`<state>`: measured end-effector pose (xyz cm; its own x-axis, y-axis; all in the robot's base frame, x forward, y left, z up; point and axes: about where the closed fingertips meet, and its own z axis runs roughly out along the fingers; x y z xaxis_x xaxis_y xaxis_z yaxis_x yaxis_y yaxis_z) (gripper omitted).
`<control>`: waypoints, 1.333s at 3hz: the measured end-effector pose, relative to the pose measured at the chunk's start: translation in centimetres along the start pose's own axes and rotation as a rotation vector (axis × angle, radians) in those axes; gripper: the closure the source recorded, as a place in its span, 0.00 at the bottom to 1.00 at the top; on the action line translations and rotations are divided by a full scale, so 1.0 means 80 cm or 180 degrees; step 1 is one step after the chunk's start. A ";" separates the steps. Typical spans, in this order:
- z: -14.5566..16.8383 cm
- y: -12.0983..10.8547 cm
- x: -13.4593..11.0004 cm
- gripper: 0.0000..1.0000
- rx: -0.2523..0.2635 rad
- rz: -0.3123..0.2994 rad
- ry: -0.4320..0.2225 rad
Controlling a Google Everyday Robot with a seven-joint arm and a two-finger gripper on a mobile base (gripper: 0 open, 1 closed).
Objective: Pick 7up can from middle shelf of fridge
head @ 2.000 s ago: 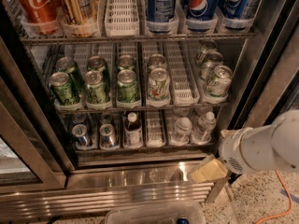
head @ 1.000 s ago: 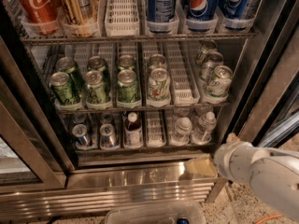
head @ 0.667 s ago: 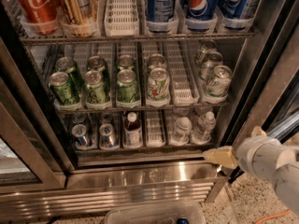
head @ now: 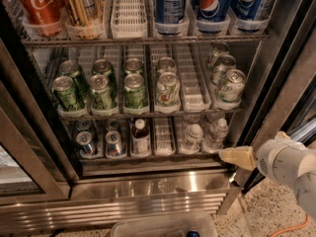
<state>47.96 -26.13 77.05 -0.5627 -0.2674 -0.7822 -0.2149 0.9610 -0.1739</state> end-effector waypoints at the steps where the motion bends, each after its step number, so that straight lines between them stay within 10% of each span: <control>1: 0.000 0.000 0.000 0.00 0.0000 0.0000 0.0000; 4: -0.030 0.017 -0.066 0.00 0.0004 0.0629 -0.1024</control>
Offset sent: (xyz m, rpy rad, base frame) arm -0.0045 0.0342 0.0022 0.1605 -0.1254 0.0233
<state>48.72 -23.54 82.41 -0.3138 -0.0414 -0.9486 -0.1261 0.9920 -0.0015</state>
